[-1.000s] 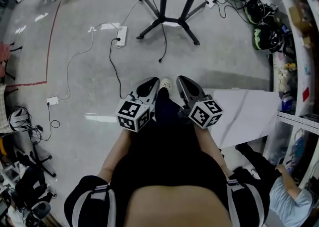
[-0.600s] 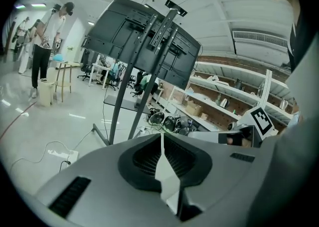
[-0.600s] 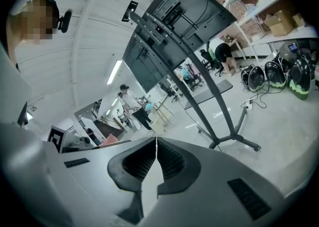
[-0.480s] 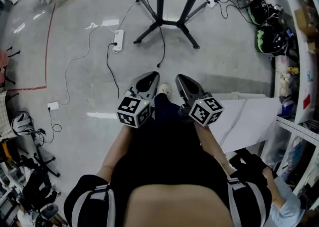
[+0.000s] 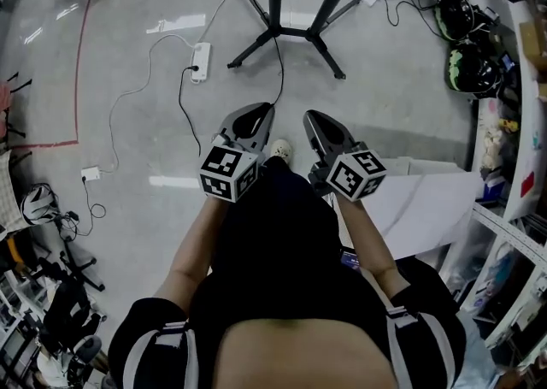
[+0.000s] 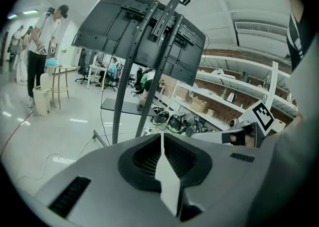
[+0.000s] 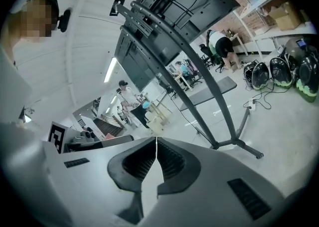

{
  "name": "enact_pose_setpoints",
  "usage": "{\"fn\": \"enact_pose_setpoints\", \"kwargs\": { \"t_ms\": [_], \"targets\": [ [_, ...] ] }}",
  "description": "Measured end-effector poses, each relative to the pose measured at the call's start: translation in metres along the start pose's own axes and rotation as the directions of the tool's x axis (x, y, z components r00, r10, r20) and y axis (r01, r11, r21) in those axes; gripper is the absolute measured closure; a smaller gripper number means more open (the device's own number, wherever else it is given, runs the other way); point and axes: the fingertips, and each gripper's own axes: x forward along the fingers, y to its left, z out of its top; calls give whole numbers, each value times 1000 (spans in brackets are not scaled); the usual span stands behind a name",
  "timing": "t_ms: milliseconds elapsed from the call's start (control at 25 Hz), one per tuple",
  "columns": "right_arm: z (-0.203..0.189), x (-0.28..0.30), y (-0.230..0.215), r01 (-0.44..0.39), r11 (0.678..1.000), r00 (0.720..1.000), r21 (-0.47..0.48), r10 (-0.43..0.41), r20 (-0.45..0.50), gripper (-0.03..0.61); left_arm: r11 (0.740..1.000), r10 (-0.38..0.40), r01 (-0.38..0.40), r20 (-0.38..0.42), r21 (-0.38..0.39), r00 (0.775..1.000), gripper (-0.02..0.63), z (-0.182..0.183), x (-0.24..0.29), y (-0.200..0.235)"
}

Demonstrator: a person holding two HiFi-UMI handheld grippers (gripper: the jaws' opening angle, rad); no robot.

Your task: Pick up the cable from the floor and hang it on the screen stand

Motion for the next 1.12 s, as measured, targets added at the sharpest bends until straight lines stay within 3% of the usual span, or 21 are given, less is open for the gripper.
{"fn": "enact_pose_setpoints", "kwargs": {
  "t_ms": [440,1120],
  "targets": [
    [8,68,-51,52,995,998,82,-55,30,552,995,-42,47,-59,87,997,591,-8,48,51],
    [-72,152,-152,128,989,987,71,-120,-107,552,990,-18,-5,-165,-138,986,591,-129,133,143]
  ]
}}
